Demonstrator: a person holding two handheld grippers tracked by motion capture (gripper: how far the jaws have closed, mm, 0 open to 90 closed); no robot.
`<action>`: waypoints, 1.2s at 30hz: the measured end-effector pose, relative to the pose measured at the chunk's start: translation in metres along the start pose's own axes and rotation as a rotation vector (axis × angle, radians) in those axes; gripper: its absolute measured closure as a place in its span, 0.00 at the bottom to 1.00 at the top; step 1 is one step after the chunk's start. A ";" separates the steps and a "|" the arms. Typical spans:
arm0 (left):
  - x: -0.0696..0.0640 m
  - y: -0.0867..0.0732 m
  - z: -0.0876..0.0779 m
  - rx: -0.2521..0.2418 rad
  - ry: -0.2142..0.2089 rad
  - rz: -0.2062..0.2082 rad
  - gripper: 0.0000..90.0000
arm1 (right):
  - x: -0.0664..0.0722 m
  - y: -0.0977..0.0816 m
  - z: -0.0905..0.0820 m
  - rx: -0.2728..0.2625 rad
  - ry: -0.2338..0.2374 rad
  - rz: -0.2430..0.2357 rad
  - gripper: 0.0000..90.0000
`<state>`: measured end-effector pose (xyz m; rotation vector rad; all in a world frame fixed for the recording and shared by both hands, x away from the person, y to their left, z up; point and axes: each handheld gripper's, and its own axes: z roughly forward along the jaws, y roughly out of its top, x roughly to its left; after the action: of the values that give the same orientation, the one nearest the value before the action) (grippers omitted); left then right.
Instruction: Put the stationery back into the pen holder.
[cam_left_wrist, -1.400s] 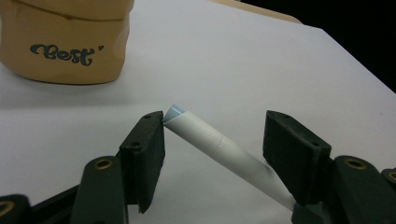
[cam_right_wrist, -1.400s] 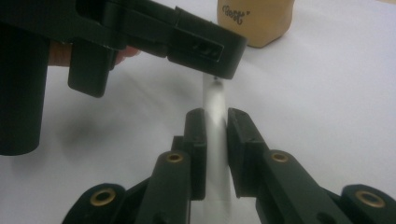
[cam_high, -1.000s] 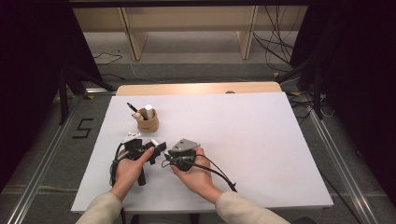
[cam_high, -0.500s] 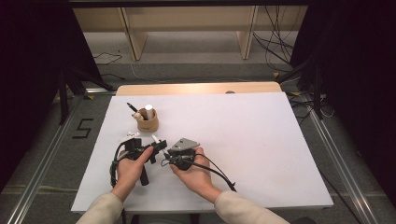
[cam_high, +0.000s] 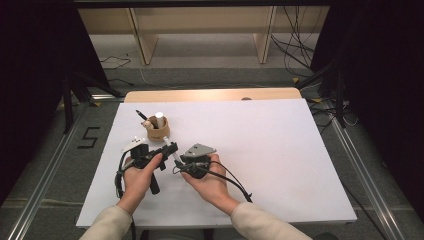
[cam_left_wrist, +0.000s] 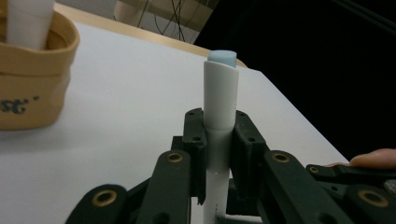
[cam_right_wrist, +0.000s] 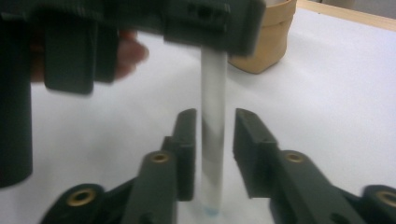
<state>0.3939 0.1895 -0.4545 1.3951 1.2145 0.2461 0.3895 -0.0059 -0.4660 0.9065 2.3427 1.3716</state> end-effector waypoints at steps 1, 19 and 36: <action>0.000 0.001 -0.001 -0.007 0.008 0.011 0.87 | 0.000 -0.001 0.000 -0.003 -0.001 -0.007 0.70; 0.006 0.011 -0.006 -0.042 0.103 0.113 0.87 | -0.016 -0.009 -0.007 0.028 0.017 -0.059 0.45; 0.011 0.022 -0.005 -0.072 0.157 0.143 0.87 | -0.037 -0.024 -0.024 0.082 0.008 -0.030 0.37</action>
<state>0.4062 0.2065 -0.4403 1.4219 1.2219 0.5024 0.3961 -0.0540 -0.4770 0.8855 2.4244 1.2785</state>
